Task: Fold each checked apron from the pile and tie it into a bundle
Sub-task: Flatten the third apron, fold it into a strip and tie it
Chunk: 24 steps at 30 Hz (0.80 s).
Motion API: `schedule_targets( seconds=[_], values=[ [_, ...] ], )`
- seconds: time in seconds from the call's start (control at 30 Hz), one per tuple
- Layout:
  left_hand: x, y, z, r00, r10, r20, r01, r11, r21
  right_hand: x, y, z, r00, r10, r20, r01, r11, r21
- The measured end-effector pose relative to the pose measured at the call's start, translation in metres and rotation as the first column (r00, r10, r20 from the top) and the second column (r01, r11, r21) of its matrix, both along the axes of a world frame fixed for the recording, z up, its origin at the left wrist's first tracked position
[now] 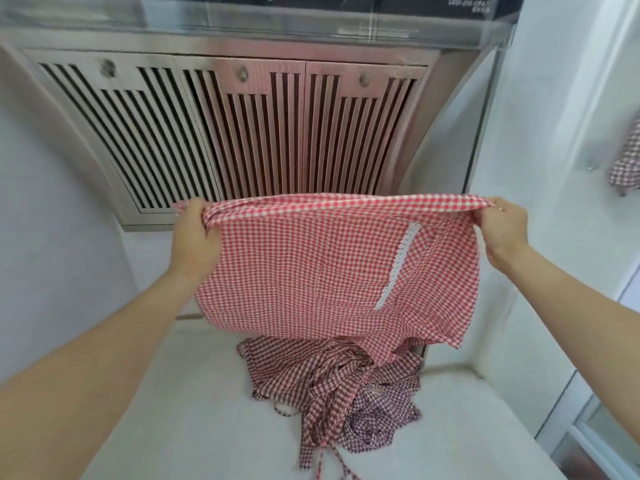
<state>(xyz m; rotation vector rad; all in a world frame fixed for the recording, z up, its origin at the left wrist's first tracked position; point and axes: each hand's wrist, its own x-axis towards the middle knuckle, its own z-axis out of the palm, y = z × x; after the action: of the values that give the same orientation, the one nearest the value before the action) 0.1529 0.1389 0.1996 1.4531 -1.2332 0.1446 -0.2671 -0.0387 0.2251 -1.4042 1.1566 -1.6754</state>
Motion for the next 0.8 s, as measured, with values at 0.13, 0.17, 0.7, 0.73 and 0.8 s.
schedule_targets(
  seconds=[0.13, 0.17, 0.7, 0.73, 0.8],
  values=[
    [-0.001, 0.019, -0.027, 0.993, 0.074, 0.093, -0.091, 0.977, 0.191, -0.017, 0.019, -0.037, 0.965, 0.21, -0.156, -0.183, 0.968, 0.169],
    [0.002, 0.024, -0.037, 0.988, 0.092, 0.125, -0.121, 0.96, 0.253, -0.022, 0.027, -0.048, 0.939, 0.265, -0.22, -0.215, 0.95, 0.227],
    [-0.037, 0.155, -0.204, 0.951, -0.254, 0.176, -0.211, -0.118, 0.97, -0.093, 0.132, -0.236, 0.24, 0.948, -0.211, -0.014, 0.221, 0.975],
    [-0.035, 0.161, -0.212, 0.953, -0.256, 0.165, -0.209, -0.155, 0.966, -0.093, 0.136, -0.238, 0.237, 0.954, -0.183, 0.005, 0.187, 0.982],
    [-0.031, 0.165, -0.222, 0.946, -0.272, 0.174, -0.227, -0.174, 0.958, -0.093, 0.138, -0.241, 0.206, 0.96, -0.188, 0.034, 0.185, 0.982]
  ],
)
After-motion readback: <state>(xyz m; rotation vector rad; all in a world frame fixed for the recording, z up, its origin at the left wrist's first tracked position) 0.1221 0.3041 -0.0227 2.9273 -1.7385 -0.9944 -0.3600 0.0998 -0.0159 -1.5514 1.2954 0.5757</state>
